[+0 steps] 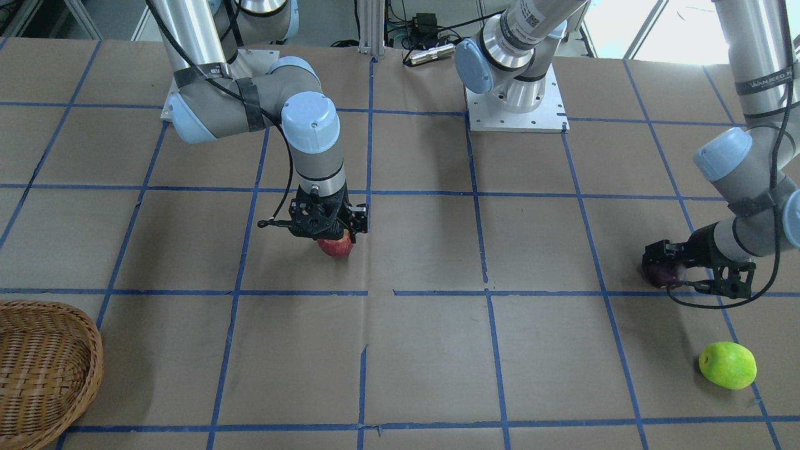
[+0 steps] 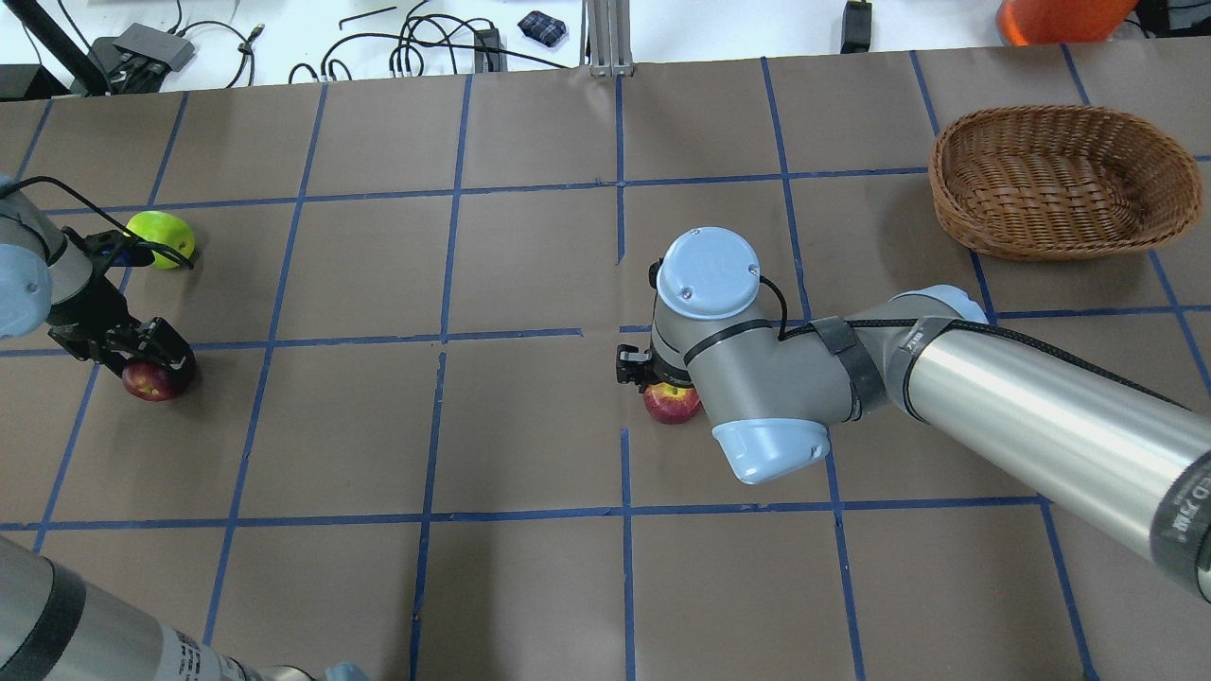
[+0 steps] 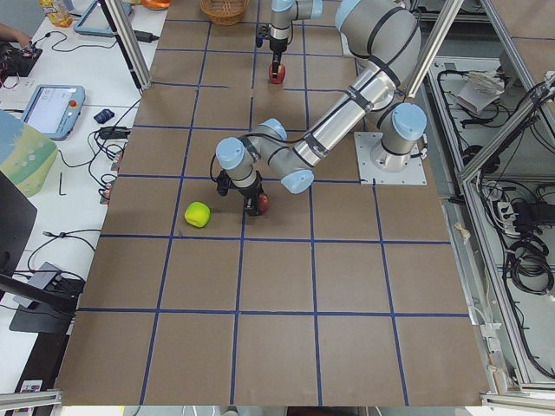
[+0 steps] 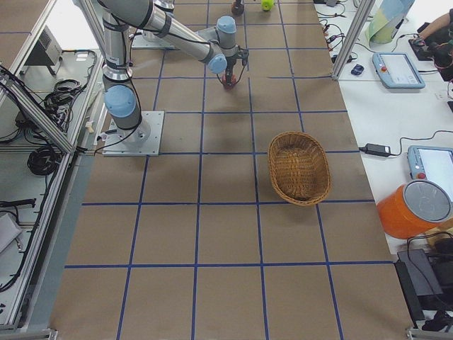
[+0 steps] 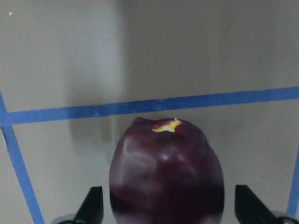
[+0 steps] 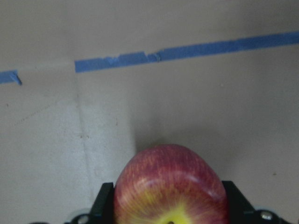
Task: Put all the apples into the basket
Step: 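Drop the red-and-yellow apple into the basket while the left lifts the dark apple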
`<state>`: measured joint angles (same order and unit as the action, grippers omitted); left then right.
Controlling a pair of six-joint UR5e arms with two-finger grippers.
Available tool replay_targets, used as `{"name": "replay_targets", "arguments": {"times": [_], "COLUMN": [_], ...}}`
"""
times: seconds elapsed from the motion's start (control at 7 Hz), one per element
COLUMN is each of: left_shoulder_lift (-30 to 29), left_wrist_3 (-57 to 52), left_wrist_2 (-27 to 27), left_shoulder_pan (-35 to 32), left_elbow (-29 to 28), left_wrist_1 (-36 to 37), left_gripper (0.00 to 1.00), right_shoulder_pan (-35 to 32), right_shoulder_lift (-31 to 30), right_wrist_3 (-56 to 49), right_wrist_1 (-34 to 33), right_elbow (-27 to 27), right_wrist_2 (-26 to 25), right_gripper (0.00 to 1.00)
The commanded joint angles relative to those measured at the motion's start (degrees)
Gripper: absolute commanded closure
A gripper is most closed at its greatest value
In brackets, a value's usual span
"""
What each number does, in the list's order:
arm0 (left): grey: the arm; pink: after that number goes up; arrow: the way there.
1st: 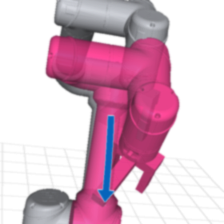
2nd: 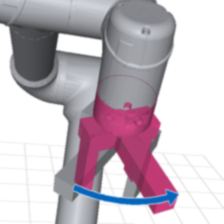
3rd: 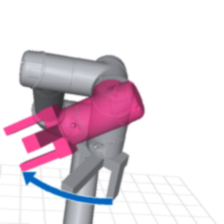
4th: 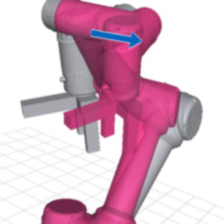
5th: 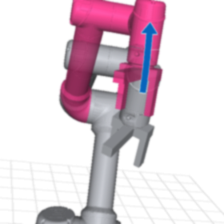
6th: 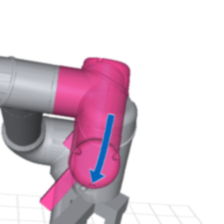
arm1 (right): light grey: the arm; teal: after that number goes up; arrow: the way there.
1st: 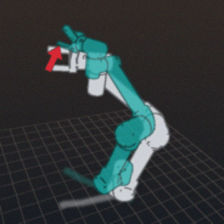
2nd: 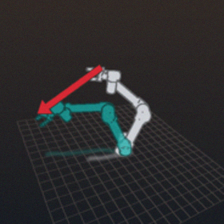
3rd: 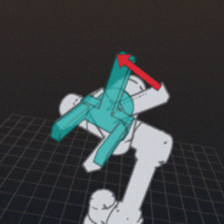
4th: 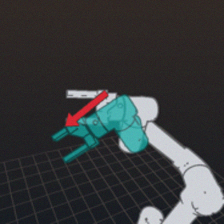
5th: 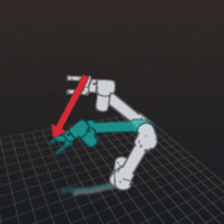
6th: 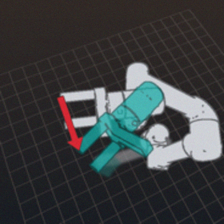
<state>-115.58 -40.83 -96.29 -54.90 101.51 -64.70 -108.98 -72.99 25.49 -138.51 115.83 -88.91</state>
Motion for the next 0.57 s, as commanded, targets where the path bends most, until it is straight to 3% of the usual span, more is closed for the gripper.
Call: {"name": "replay_targets", "arguments": {"times": [0.0, 0.29, 0.43], "left_shoulder_lift": [2.5, 6.0, 8.0], "left_wrist_3": [-0.4, 1.4, 4.9], "left_wrist_2": [-0.1, 4.1, 7.2], "left_shoulder_pan": [-2.4, -8.3, -13.6], "left_elbow": [-1.7, -3.5, -3.4], "left_wrist_1": [-4.4, -10.3, -12.1], "left_gripper": [1.00, 1.00, 1.00], "right_shoulder_pan": [4.5, 14.3, 20.5], "right_shoulder_lift": [-1.1, -0.9, -0.7], "right_wrist_3": [-2.9, -14.8, -23.6], "right_wrist_1": [10.1, 26.9, 27.9], "right_elbow": [-8.9, -23.1, -25.9], "right_wrist_2": [-0.5, -1.4, -1.4], "right_gripper": [0.74, 0.78, 0.83]}}
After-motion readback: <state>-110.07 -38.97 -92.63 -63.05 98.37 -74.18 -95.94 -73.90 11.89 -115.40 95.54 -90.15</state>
